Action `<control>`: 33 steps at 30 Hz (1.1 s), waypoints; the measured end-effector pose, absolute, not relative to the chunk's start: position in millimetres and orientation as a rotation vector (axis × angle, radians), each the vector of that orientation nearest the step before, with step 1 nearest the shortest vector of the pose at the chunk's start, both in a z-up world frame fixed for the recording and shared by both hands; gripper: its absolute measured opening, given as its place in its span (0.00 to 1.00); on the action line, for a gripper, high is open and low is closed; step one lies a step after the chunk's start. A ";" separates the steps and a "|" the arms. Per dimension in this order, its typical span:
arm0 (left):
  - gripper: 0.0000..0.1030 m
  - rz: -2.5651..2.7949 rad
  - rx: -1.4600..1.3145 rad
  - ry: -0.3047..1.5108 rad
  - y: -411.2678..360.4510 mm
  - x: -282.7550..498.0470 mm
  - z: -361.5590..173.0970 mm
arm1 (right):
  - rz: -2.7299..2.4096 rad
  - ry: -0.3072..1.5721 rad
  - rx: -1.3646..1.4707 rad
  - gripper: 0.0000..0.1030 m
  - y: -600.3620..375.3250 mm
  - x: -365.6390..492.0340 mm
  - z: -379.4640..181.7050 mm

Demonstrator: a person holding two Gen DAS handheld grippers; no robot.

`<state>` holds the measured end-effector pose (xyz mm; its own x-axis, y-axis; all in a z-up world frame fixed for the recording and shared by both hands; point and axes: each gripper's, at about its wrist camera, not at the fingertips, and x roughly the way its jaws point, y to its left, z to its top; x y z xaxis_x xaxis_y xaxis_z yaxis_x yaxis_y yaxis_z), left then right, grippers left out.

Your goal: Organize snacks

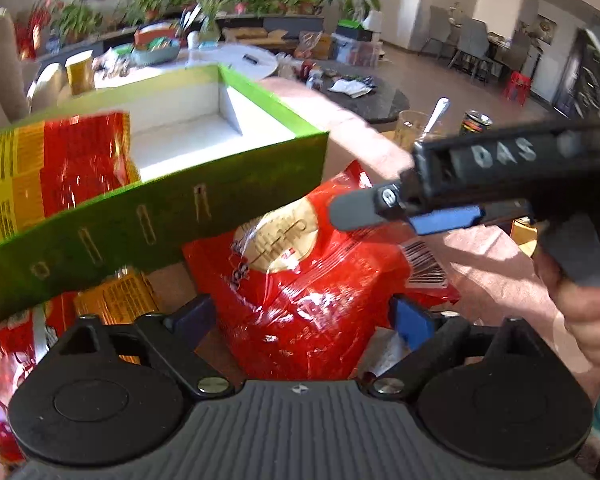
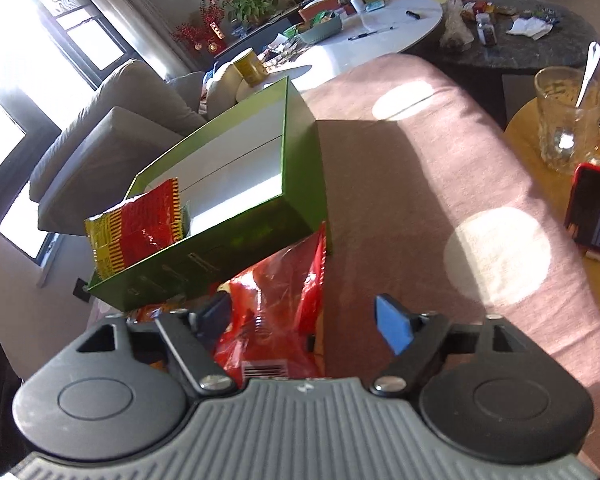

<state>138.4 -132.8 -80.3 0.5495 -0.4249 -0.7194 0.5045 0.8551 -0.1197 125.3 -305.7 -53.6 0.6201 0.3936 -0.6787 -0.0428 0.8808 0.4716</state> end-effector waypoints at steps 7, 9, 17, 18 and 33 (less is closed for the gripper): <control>0.94 -0.582 0.103 0.846 -138.4 146.4 -87.7 | 0.323 0.934 0.408 0.78 -288.5 133.0 -69.8; 0.84 -0.602 0.092 0.844 -138.2 146.6 -87.1 | 0.340 0.922 0.373 0.61 -281.7 132.6 -69.2; 0.76 -0.613 0.119 0.726 -137.4 121.1 -60.3 | 0.424 0.843 0.377 0.46 -279.1 115.2 -40.7; 0.76 -0.615 0.113 0.712 -136.6 119.5 -55.5 | 0.425 0.829 0.377 0.46 -280.2 112.7 -35.9; 0.76 -0.545 0.149 0.507 -126.6 128.6 10.1 | 0.512 0.690 0.414 0.46 -276.7 137.0 16.9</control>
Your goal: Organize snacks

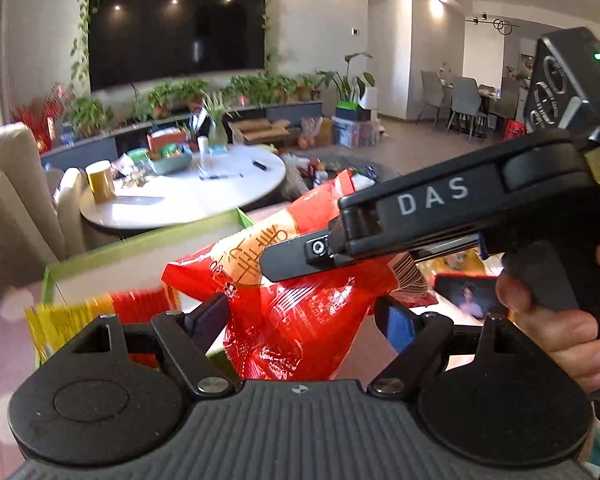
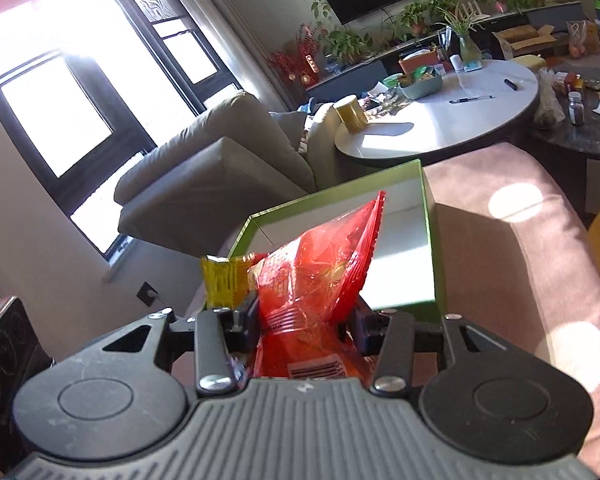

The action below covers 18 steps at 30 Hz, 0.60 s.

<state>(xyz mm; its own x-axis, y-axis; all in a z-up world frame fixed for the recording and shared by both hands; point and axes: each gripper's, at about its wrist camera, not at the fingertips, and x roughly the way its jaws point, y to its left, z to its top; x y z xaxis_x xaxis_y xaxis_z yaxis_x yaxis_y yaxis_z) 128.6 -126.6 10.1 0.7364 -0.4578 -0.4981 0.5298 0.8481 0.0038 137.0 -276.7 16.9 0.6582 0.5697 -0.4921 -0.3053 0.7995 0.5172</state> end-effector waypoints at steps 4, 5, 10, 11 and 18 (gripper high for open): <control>0.72 -0.574 0.139 0.500 -125.3 143.5 17.4 | 0.568 0.690 0.458 0.44 -275.4 160.8 20.3; 0.72 -0.574 0.147 0.484 -125.8 147.2 17.1 | 0.597 0.691 0.475 0.42 -274.2 164.8 21.1; 0.72 -0.535 0.113 0.491 -123.2 163.1 10.2 | 0.596 0.647 0.452 0.40 -274.8 174.2 26.6; 0.72 -0.532 0.095 0.495 -118.3 162.1 7.3 | 0.566 0.646 0.440 0.40 -276.9 175.2 25.1; 0.78 -0.520 0.059 0.575 -87.8 136.8 -21.3 | 0.480 0.682 0.338 0.43 -310.6 147.0 -5.0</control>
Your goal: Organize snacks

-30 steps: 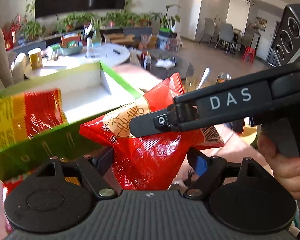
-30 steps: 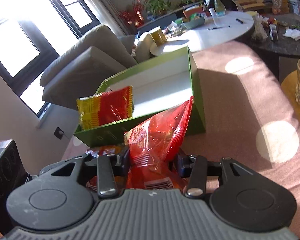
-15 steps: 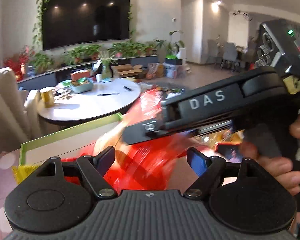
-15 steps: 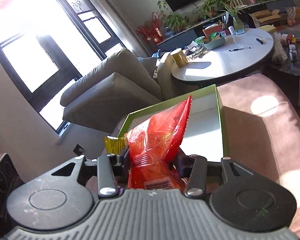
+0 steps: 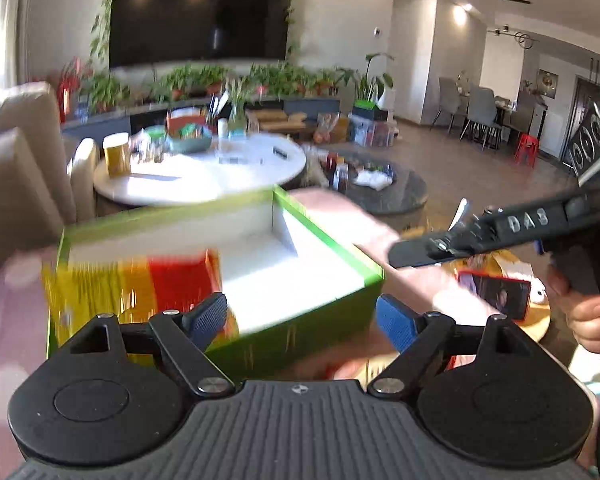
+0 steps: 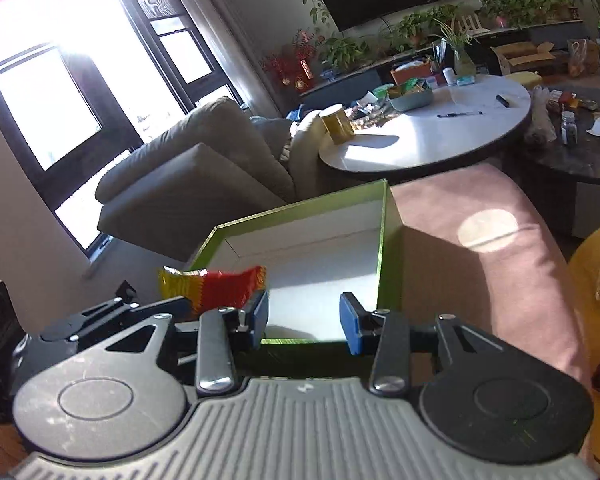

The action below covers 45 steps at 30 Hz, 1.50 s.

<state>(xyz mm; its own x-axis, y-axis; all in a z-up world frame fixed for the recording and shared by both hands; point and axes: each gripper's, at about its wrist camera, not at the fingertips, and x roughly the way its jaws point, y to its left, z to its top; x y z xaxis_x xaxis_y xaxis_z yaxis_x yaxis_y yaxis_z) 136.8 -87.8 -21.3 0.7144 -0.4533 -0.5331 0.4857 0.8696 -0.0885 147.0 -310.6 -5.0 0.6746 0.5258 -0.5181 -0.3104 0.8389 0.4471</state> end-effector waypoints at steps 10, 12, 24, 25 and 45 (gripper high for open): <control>0.86 -0.674 0.117 0.702 -94.7 96.0 -43.5 | 0.470 0.917 0.346 0.59 -299.5 134.8 -51.4; 0.88 -0.680 0.118 0.718 -96.6 97.7 -47.3 | 0.459 0.911 0.353 0.66 -299.9 130.5 -47.7; 0.90 -0.648 0.071 0.835 -102.8 112.0 -66.1 | 0.429 0.982 0.328 0.74 -294.3 112.9 -68.9; 0.90 -0.644 0.067 0.840 -102.8 112.8 -66.3 | 0.429 0.978 0.315 0.74 -292.7 112.3 -68.1; 0.74 -0.672 -0.045 0.799 -104.5 120.1 -68.8 | 0.483 0.889 0.268 0.44 -269.8 116.4 -57.0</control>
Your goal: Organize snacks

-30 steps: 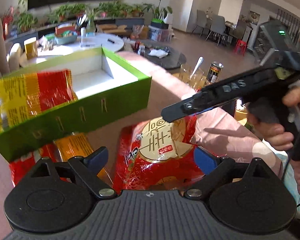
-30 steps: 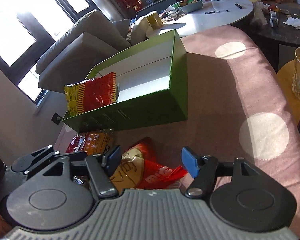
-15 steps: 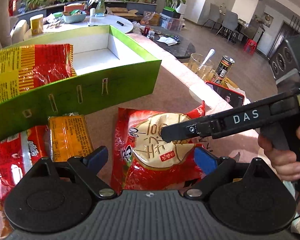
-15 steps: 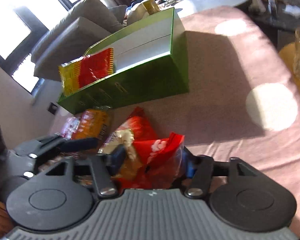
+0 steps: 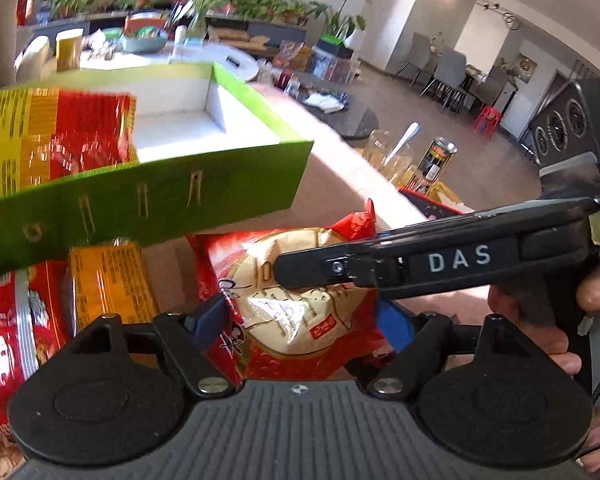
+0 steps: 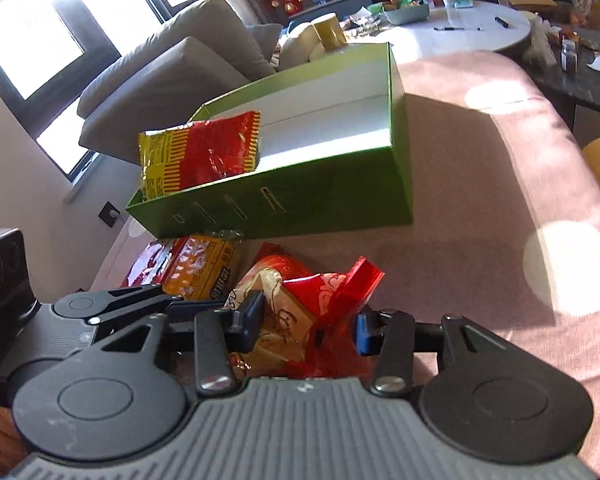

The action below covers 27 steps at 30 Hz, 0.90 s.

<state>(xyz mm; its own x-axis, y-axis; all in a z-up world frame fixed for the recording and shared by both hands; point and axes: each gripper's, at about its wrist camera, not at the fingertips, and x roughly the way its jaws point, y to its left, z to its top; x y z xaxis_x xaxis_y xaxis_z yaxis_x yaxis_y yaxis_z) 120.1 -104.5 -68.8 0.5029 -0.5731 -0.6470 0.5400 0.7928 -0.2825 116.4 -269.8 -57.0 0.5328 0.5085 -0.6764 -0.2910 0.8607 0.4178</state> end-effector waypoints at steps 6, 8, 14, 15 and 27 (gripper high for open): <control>0.70 -0.688 -0.067 0.723 -104.2 113.8 -56.8 | 0.481 0.811 0.290 0.43 -268.9 112.1 -42.2; 0.70 -0.685 -0.058 0.687 -104.6 110.5 -48.1 | 0.485 0.781 0.288 0.43 -265.5 110.8 -34.9; 0.70 -0.667 -0.034 0.564 -106.4 108.5 -17.2 | 0.505 0.664 0.283 0.42 -261.8 107.1 -6.5; 0.70 -0.662 -0.023 0.539 -106.7 109.4 -11.3 | 0.510 0.645 0.288 0.42 -262.0 108.4 -0.9; 0.70 -0.600 0.056 0.464 -114.4 165.3 22.1 | 0.557 0.519 0.395 0.42 -268.1 168.1 29.8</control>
